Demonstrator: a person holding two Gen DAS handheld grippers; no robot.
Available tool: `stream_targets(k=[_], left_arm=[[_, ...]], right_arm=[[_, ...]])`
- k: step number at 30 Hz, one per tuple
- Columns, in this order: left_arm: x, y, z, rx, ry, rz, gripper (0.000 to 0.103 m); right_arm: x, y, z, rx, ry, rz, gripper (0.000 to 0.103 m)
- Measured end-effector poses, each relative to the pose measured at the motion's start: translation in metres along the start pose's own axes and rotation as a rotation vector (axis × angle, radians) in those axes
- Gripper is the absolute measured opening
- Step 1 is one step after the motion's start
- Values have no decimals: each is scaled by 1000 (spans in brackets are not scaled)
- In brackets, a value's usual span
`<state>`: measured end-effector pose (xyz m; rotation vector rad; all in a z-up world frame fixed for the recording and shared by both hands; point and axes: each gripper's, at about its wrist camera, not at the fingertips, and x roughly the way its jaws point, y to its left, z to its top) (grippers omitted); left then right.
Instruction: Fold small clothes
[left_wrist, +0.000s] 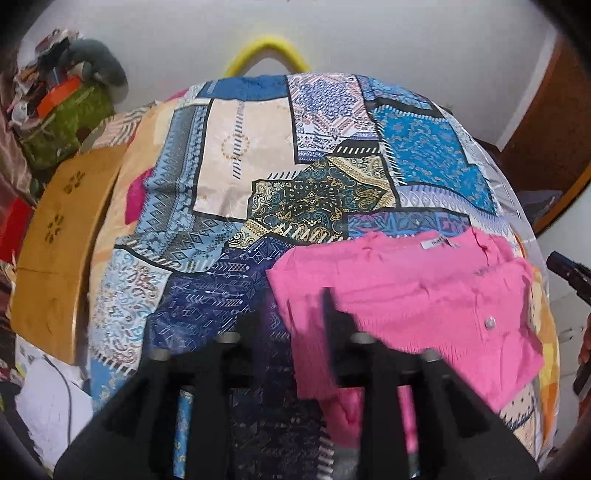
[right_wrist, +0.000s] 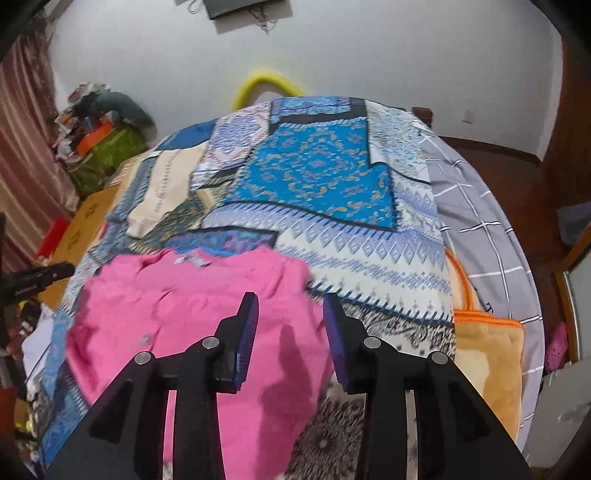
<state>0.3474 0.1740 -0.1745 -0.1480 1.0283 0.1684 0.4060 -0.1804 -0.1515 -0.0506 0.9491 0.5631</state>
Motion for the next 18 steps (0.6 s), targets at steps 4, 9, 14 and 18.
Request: stream_targets(k=[4, 9, 14, 18], left_arm=[[-16, -12, -15, 68, -16, 19, 58], [-16, -25, -34, 115, 23, -2, 80], [5, -40, -50, 171, 103, 17, 81], [32, -49, -58, 201, 177, 35, 81]], right_arm=[[-7, 16, -19, -51, 35, 27, 36], [-1, 37, -48, -100, 108, 71, 38], [21, 48, -71, -104, 185, 98, 38], [40, 49, -77, -101, 221, 86, 38]])
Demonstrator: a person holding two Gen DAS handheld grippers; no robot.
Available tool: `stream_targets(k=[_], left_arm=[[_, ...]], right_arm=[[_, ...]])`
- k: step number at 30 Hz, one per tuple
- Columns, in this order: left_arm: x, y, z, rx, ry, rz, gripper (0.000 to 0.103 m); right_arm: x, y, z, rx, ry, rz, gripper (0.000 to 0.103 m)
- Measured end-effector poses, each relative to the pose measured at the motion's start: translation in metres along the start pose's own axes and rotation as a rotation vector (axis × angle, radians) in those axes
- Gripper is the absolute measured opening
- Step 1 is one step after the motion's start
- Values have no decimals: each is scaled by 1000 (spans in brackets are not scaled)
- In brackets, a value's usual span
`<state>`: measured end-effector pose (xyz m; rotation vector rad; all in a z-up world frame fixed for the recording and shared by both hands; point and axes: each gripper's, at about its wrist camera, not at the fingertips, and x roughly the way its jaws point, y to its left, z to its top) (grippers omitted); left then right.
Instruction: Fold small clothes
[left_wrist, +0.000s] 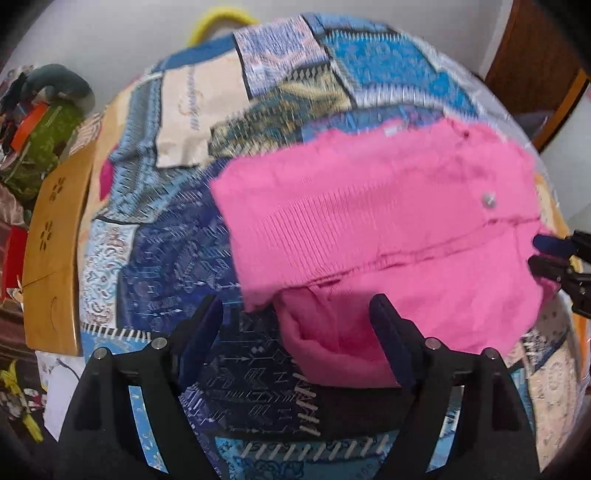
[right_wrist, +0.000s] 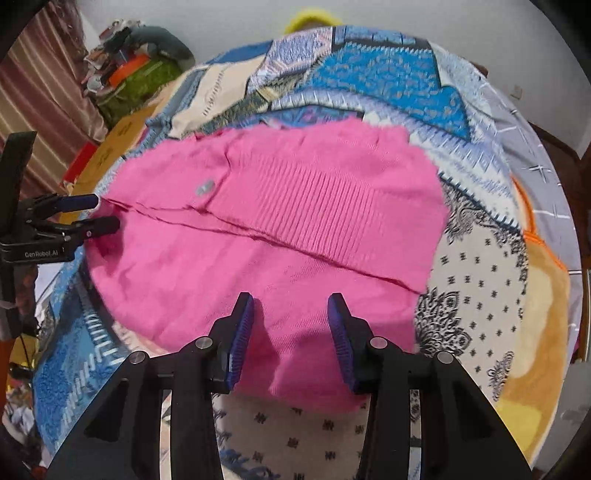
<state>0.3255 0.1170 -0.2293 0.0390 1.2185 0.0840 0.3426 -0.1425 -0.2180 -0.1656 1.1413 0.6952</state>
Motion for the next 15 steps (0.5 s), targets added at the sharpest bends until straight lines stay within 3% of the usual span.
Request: stream_targets(k=[15], left_arm=[[33, 34, 66, -95, -46, 32, 82]], right_arm=[[24, -15, 71, 14, -86, -55, 38]])
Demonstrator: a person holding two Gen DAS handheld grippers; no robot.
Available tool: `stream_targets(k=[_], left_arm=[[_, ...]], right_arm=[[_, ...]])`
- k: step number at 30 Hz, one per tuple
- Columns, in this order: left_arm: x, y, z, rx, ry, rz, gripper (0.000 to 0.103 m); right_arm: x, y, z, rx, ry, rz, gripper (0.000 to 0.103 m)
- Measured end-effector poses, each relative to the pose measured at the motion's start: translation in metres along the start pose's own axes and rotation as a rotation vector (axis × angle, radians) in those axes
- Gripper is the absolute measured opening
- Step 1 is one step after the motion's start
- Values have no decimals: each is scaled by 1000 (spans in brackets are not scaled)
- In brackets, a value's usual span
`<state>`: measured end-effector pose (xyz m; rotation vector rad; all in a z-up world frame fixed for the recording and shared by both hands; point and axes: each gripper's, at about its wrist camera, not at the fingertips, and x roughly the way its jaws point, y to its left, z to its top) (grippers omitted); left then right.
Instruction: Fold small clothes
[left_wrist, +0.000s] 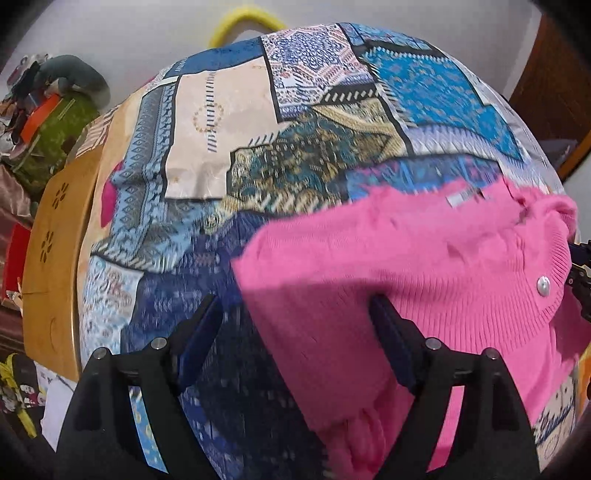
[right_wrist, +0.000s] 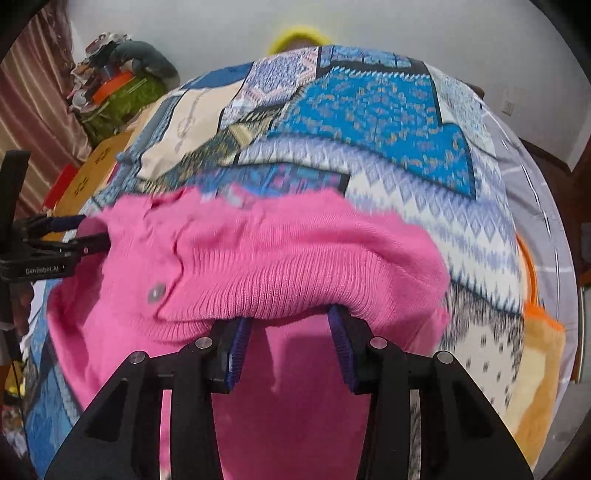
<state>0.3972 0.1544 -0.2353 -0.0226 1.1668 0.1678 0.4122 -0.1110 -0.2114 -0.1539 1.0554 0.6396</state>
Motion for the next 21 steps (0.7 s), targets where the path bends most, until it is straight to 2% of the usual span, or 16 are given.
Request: stream_targets(k=[5, 10, 16, 21], left_arm=[[9, 7, 24, -15, -29, 30, 83], [18, 21, 42, -15, -43, 147, 83], [5, 55, 42, -108, -62, 117, 83], [-21, 63, 29, -100, -86, 110, 83]], right_arm=[[13, -5, 32, 22, -29, -26, 38], [13, -16, 53, 77, -62, -37, 38], [-6, -26, 55, 103, -101, -58, 38], [-37, -40, 56, 146, -129, -57, 40]])
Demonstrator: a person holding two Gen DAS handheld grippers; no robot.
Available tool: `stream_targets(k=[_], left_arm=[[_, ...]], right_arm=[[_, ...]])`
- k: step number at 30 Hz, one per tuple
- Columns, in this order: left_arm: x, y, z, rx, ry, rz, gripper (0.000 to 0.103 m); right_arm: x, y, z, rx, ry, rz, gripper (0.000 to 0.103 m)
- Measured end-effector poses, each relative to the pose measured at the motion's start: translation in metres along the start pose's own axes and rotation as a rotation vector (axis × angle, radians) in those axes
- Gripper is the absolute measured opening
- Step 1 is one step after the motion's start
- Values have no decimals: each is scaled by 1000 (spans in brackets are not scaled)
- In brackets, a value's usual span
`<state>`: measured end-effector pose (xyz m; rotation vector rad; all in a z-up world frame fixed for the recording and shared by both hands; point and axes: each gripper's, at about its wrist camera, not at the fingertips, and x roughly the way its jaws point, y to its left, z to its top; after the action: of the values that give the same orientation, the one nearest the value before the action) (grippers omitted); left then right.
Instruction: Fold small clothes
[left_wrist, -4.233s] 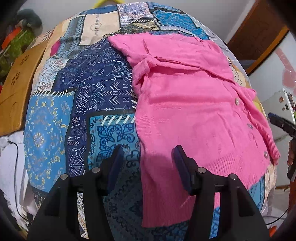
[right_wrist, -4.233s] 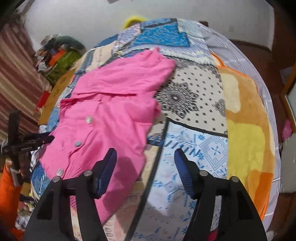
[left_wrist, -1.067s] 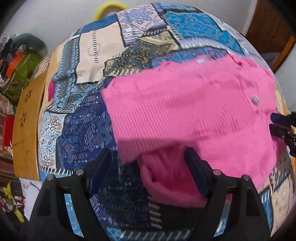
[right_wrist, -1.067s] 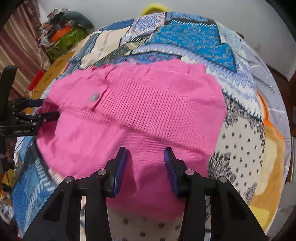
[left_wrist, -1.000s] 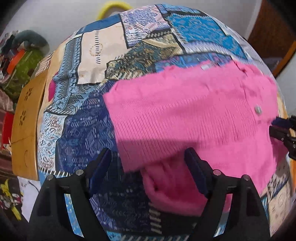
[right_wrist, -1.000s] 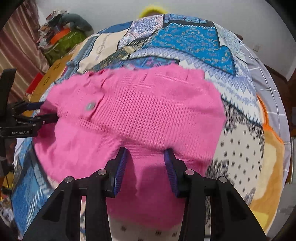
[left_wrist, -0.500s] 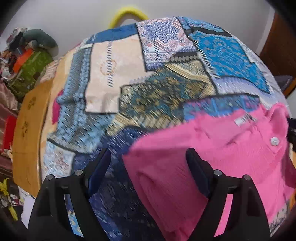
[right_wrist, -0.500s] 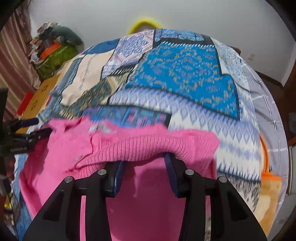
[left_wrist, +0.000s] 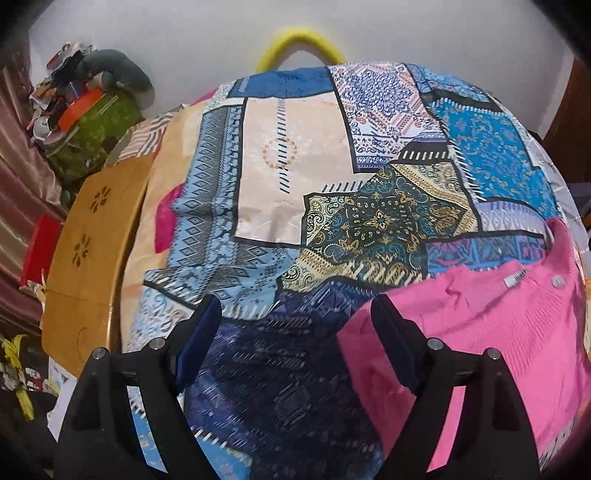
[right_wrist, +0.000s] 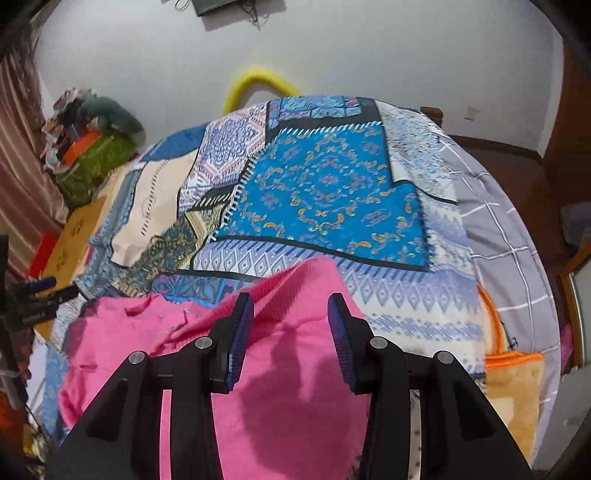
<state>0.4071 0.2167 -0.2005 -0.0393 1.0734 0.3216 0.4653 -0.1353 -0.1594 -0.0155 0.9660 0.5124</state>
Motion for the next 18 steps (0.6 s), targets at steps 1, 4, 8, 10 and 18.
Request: stream_targets(k=[1, 4, 8, 10, 18], left_arm=[[-6, 1, -4, 9, -4, -2, 83], [-17, 3, -14, 28, 2, 2, 83], [-27, 2, -32, 43, 23, -6, 83], [-32, 1, -41, 45, 28, -15, 83], [-48, -12, -65, 74, 40, -51, 83]], right_arm=[[-6, -2, -1, 5, 1, 3, 43], [-24, 0, -11, -17, 0, -12, 54], [-40, 5, -36, -49, 37, 8, 67], [-44, 8, -54, -72, 63, 2, 69], [-27, 1, -120, -68, 203, 2, 70]])
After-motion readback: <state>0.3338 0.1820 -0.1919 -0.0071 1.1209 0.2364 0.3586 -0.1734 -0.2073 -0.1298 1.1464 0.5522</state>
